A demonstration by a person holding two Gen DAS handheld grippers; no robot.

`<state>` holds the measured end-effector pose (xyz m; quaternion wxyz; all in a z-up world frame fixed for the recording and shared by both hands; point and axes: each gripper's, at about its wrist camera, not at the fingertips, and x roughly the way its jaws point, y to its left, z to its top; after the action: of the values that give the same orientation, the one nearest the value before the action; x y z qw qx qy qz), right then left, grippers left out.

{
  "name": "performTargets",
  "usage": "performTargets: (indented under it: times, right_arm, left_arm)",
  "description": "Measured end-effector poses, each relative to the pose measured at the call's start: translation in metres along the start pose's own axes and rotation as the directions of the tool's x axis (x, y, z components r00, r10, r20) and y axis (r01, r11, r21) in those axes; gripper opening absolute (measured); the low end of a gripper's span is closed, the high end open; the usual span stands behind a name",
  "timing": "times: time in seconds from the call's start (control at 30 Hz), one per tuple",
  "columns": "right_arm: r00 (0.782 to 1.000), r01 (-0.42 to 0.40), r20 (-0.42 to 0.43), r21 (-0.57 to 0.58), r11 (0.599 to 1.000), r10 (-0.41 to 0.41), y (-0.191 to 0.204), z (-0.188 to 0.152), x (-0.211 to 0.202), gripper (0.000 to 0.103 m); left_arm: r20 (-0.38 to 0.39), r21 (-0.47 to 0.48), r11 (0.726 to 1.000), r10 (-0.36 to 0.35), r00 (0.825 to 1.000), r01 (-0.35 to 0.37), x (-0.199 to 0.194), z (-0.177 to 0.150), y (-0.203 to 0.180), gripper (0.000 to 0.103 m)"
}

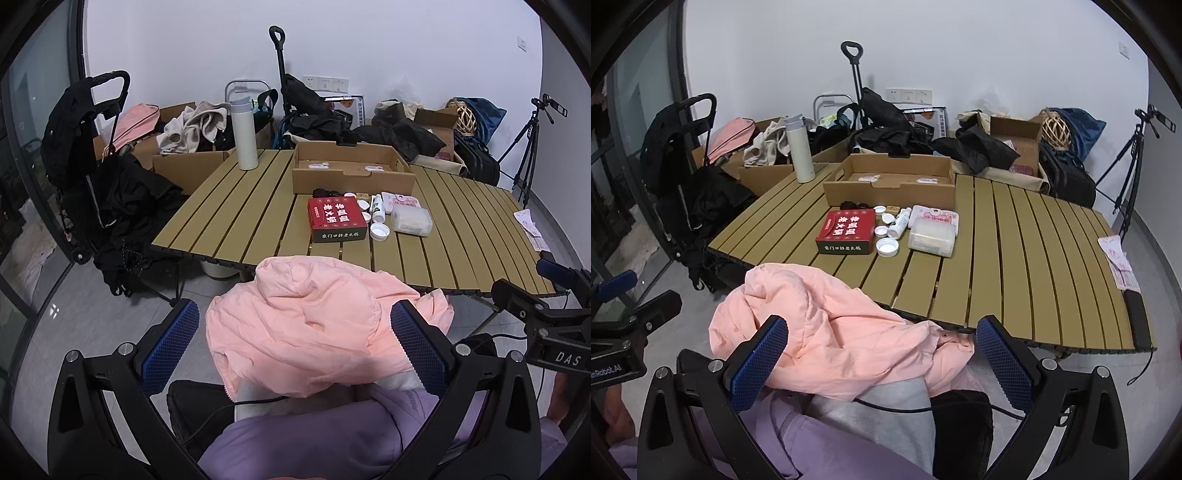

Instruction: Organize objects

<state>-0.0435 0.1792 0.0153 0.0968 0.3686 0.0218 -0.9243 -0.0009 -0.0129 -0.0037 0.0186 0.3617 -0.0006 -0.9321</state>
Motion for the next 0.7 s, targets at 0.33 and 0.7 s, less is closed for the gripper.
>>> performTargets:
  times: [0.33,0.7]
  right_arm:
    - [1.000,-0.007,-0.002,-0.009,1.000,0.007,0.0020,0.0011,-0.0005,0.103]
    - [1.000,-0.001,-0.010,0.007,1.000,0.001,-0.0022,0.0026,0.0005,0.103]
  left_arm:
    - [-0.004,-0.004,1.000,0.006,1.000,-0.006,0.0021,-0.0038,0.0003,0.103]
    - [-0.003,-0.005,1.000,0.008,1.000,-0.008,0.0018,-0.0052,-0.0001,0.103]
